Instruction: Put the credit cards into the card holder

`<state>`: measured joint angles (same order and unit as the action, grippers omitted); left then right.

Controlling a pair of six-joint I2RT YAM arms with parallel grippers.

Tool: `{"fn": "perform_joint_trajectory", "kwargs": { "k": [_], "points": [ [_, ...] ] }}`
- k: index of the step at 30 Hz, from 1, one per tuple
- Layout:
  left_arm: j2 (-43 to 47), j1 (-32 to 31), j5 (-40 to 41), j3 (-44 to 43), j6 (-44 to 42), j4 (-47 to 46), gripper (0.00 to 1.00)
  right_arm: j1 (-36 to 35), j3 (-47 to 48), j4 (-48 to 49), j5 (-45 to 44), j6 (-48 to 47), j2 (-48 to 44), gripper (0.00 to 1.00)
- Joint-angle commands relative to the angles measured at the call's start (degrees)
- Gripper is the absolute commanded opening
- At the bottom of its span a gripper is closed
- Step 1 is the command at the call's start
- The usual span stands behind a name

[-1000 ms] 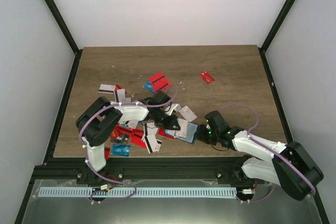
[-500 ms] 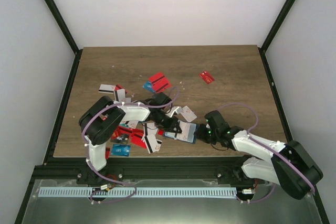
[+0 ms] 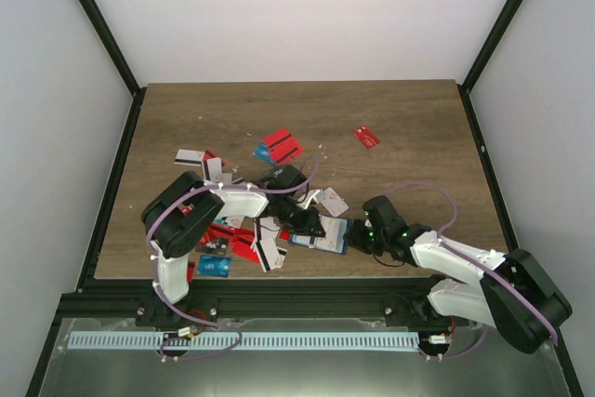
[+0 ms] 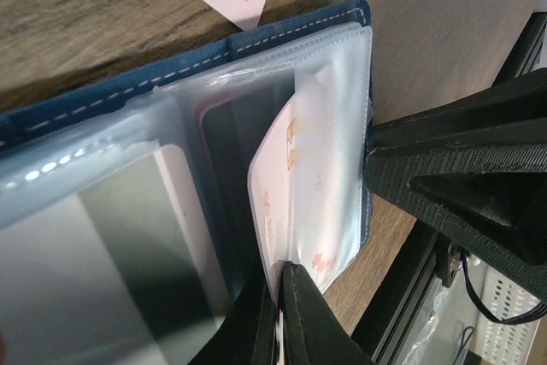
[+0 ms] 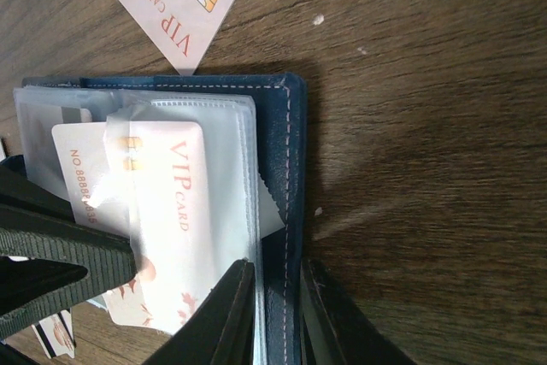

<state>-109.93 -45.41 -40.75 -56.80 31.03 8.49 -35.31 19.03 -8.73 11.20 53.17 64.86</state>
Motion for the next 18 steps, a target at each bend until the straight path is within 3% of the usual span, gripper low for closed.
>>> {"fn": "perform_joint_trajectory", "kwargs": {
  "k": [1, 9, 18],
  "points": [
    [-3.2, -2.0, 6.5, 2.4, 3.4, 1.2, 0.04, 0.4, -1.0, -3.7, -1.5, -0.7, 0.8, 0.18],
    [-2.5, -2.5, 7.7, 3.4, 4.7, 0.7, 0.05, 0.4, -1.0, -4.4, -1.5, -1.1, -0.3, 0.18],
    [0.9, -2.6, 11.0, 1.6, 2.3, 6.8, 0.28, 0.4, 0.2, -7.0, -2.5, -1.8, -3.0, 0.18]
  ]
}}
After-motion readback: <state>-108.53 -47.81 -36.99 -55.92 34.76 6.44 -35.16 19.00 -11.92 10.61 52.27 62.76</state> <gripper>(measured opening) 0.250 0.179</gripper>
